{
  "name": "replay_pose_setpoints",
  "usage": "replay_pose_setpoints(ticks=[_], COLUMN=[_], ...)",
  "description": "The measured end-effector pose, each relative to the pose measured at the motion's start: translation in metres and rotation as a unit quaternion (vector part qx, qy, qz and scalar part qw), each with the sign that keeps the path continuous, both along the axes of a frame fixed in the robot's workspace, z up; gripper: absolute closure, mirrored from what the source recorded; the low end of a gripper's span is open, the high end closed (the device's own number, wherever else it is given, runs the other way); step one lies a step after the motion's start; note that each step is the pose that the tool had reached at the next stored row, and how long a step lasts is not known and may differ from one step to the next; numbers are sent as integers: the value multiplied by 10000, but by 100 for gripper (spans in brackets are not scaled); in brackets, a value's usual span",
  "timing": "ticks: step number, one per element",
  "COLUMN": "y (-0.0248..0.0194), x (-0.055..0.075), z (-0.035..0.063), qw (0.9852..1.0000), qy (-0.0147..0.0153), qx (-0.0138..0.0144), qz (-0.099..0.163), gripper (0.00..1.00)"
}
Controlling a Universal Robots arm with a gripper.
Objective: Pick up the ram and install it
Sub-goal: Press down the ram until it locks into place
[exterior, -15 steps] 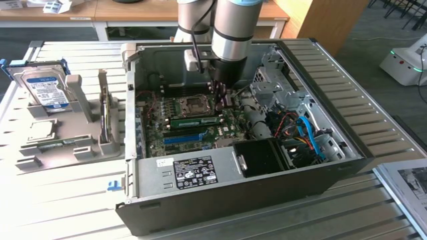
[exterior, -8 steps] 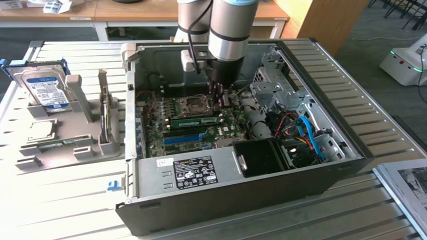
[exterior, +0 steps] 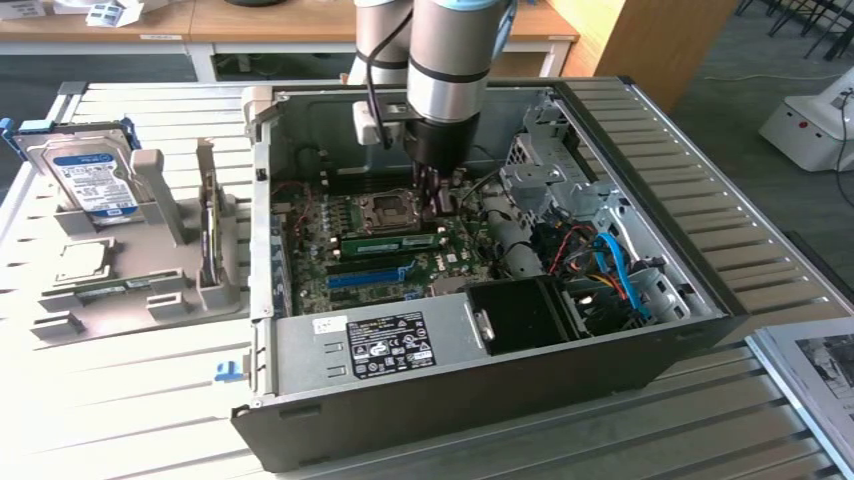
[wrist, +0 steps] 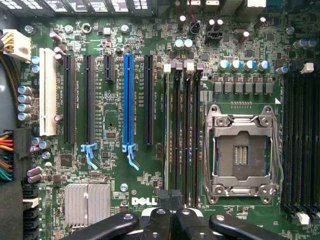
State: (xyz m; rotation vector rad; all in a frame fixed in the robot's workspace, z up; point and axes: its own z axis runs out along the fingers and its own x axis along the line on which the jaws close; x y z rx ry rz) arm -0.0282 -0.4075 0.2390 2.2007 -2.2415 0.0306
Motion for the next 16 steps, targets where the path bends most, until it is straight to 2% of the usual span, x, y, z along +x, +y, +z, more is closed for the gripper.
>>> replay_pose_setpoints(ticks=[6,16], y=[0,1], x=[-37,-76], z=[0,-2], qw=[10000,10000], qy=[-38,-38], qx=[-1,-1], qz=[0,0], gripper=[90,90])
